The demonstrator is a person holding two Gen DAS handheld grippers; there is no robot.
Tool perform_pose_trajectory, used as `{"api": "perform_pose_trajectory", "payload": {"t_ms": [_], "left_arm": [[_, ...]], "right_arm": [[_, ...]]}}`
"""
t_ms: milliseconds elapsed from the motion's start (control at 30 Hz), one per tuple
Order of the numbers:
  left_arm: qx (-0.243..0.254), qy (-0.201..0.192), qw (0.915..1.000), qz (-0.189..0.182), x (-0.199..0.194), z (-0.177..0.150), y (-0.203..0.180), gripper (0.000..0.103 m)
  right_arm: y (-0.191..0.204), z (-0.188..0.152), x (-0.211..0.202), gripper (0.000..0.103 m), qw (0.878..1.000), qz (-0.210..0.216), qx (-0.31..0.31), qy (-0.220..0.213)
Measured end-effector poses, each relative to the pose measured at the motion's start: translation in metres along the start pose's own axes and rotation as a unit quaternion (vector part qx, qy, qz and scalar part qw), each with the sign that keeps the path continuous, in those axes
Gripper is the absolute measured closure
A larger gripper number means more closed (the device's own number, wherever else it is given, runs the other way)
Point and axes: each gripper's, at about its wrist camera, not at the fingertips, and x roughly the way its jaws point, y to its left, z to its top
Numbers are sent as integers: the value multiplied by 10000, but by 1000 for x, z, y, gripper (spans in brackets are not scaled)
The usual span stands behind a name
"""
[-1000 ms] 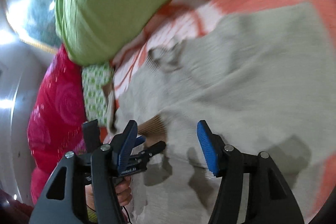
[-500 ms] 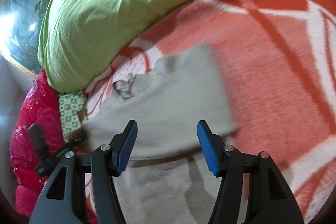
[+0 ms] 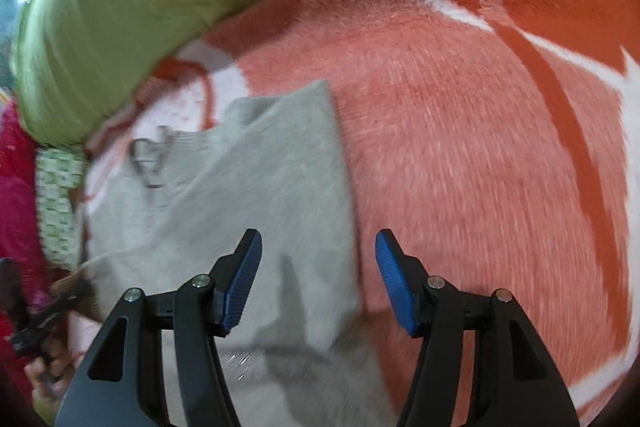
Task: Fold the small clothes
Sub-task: 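Fold the held sleeve across the sweater body while the left gripper grasps the other cuff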
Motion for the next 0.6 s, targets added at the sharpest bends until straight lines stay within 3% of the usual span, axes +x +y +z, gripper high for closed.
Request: {"api": "perform_pose_trajectory", "payload": {"t_ms": [67, 100, 133, 167, 300, 433, 600], "left_arm": [[-109, 61, 9999, 47, 3, -1, 7, 98], [-159, 107, 9998, 64, 5, -2, 9, 98], [-202, 187, 9996, 71, 10, -5, 10, 98], [-197, 219, 9995, 75, 12, -5, 9, 98], [58, 173, 9998, -114, 14, -1, -17, 98], [395, 204, 9990, -102, 32, 6, -44, 98], [112, 489, 9987, 91, 71, 5, -19, 97]], "right_arm": [[-4, 4, 15, 43, 9998, 127, 103, 135], [-2, 3, 17, 47, 9999, 107, 8, 112], [2, 2, 17, 64, 9997, 91, -228, 77], [5, 2, 17, 95, 9991, 154, -362, 148], [-7, 11, -24, 96, 9991, 143, -313, -251], [-25, 19, -38, 96, 9987, -120, -371, -330], [-39, 15, -21, 96, 9994, -302, -116, -98]]}}
